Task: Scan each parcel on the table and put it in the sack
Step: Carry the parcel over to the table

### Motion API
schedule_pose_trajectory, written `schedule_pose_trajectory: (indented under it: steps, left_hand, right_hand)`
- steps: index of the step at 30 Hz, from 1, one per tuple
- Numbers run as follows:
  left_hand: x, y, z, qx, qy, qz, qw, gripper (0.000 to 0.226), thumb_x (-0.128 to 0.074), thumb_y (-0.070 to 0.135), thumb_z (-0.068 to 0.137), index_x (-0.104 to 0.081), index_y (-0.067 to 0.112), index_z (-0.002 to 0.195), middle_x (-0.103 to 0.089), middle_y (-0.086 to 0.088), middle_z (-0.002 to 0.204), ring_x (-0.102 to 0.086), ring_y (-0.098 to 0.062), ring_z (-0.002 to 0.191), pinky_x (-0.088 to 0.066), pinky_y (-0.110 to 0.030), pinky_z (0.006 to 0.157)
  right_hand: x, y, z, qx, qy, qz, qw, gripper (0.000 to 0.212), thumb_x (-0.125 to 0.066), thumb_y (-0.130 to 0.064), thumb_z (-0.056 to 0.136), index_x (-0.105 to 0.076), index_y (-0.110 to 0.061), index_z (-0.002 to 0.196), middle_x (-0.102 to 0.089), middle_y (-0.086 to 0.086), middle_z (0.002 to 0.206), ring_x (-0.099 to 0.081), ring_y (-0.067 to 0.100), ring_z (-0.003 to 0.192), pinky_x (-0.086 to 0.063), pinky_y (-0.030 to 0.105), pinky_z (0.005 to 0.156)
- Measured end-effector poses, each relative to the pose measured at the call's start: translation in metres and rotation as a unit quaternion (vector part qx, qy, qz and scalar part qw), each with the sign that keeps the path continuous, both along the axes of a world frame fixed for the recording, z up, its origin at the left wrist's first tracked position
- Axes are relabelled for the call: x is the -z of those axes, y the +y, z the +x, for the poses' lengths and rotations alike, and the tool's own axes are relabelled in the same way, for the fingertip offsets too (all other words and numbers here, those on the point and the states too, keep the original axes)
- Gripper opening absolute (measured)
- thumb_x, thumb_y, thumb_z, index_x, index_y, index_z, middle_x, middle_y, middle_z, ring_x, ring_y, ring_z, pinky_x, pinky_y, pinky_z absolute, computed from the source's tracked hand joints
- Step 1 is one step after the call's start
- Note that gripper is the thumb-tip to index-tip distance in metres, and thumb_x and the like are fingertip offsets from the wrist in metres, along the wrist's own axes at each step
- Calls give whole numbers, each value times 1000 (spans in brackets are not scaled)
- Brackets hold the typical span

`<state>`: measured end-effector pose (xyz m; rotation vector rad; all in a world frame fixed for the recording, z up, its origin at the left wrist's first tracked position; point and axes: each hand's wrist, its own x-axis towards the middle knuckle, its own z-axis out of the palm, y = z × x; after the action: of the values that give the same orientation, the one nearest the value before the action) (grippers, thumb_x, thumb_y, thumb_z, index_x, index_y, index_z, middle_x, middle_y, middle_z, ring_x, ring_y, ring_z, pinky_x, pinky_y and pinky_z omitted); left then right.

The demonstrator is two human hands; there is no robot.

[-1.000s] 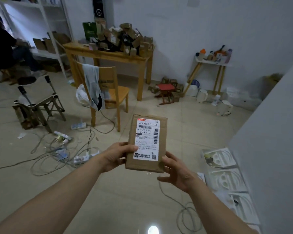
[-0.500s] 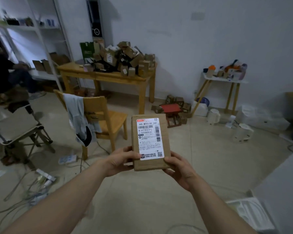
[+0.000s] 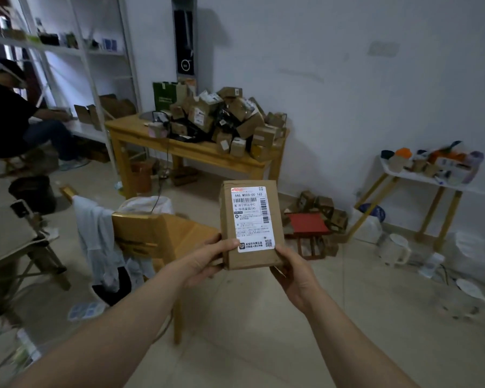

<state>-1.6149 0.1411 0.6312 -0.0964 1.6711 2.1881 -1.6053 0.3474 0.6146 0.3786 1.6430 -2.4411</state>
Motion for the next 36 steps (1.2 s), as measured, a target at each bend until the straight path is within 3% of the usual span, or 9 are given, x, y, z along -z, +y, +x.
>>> schedule_pose_trajectory:
  steps: [3,8,14,18,20,22,27,31,36]
  left_hand:
    - [-3,-7,-81,10,-8,-7,1000,93,-89,40,40,-57,20,126,-73,4,110,-61,-17,114,-45,-41,104]
    - [-7,-20,-199,12,-24,-26,999,86,-90,33,48,-57,19,127,-72,2,113,-62,-18,114,-44,-43,106]
    - [2,-27,-328,-47,-14,-46,998,50,-75,12,79,-60,14,126,-70,-1,116,-62,-20,113,-46,-43,104]
    - [14,-40,-414,-91,-7,-76,993,92,-92,28,53,-54,16,135,-69,4,118,-60,-20,116,-44,-44,106]
    - [16,-45,-456,-118,-3,-89,989,106,-93,33,42,-51,17,138,-69,5,118,-60,-21,117,-44,-45,106]
    - [18,-52,-494,-160,-16,-93,983,106,-95,33,43,-50,17,138,-70,3,118,-62,-21,115,-46,-43,104]
    - [1,-71,-561,-277,-38,-109,954,92,-93,37,38,-59,17,121,-74,3,104,-70,-14,95,-53,-33,86]
    - [-2,-99,-597,-412,-56,-133,900,47,-80,14,75,-59,16,117,-71,-1,102,-66,-18,91,-52,-31,79]
    - [7,-136,-634,-491,-91,-170,849,55,-81,19,74,-59,11,123,-67,-7,110,-63,-24,98,-51,-30,71]
  right_hand:
    - [-4,-7,-81,7,-9,-4,1000,33,-65,-19,85,-66,-9,116,-68,8,118,-59,18,109,-42,34,105]
    - [-11,-14,-200,-34,7,45,998,25,-59,-20,92,-67,-15,114,-70,1,113,-59,15,112,-41,32,104]
    - [-1,-21,-336,-63,17,124,990,32,-61,-29,91,-64,-18,121,-69,-9,107,-61,5,101,-43,15,71]
    - [7,-24,-446,-123,22,190,974,36,-62,-41,89,-66,-20,118,-66,-8,108,-59,4,96,-42,15,72]
    - [8,-26,-505,-151,35,204,967,37,-60,-43,90,-65,-20,118,-65,-8,107,-58,5,96,-45,22,88]
    - [7,-29,-563,-174,38,226,958,46,-59,-47,89,-63,-18,125,-62,-3,124,-56,16,116,-40,36,106]
    - [-1,-51,-679,-266,71,282,919,42,-56,-37,94,-56,-18,131,-55,1,134,-50,20,124,-40,42,107]
    - [-14,-80,-738,-334,88,295,891,35,-59,-23,94,-59,-13,128,-59,3,126,-54,18,117,-43,35,105]
    - [-15,-124,-793,-366,86,301,876,31,-59,-16,92,-61,-11,122,-60,5,116,-56,21,112,-45,37,102]
